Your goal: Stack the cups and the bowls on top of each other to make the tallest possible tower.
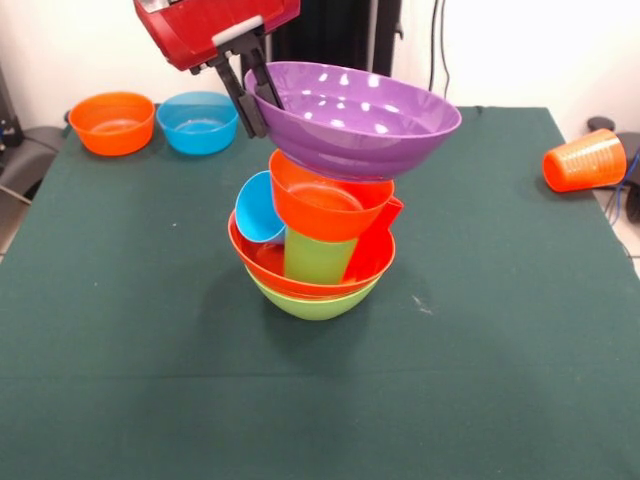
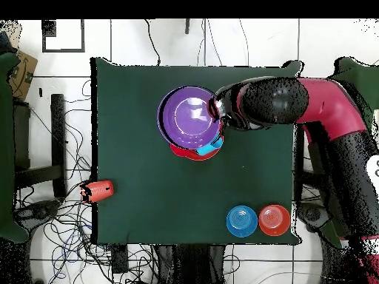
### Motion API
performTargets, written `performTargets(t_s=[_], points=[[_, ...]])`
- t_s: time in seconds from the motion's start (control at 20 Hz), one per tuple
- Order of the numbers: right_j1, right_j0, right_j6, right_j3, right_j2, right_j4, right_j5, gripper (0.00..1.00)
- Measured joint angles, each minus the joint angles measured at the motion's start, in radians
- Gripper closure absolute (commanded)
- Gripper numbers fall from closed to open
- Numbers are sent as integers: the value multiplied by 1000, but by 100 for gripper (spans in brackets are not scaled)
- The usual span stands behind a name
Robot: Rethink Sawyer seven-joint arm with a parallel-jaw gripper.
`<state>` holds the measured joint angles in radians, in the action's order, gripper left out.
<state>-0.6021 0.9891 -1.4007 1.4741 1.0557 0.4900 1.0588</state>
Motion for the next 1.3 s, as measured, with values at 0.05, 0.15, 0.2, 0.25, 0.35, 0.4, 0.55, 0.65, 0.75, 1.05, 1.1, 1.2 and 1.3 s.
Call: performTargets(t_s=[0.05,0.15,0.2,0.25,0.35,0.4,0.55,0.65,0.75,1.05,1.1,1.2,1.3], points=[[-2,0,0,0,0,1,0,100],[-4,0,0,0,0,3,0,100],[-6,0,0,0,0,4,0,100],[-10,0,0,0,0,8,0,100],[-16,0,0,0,0,15,0,100],[-19,1,0,0,0,18,0,100],[-22,0,0,0,0,23,0,100],[-22,1,0,0,0,24,0,100],[-22,1,0,0,0,27,0,100],[-21,1,0,0,0,33,0,100],[-20,1,0,1,0,34,0,100],[-19,1,0,1,0,36,0,100],[-19,1,0,1,0,37,0,100]])
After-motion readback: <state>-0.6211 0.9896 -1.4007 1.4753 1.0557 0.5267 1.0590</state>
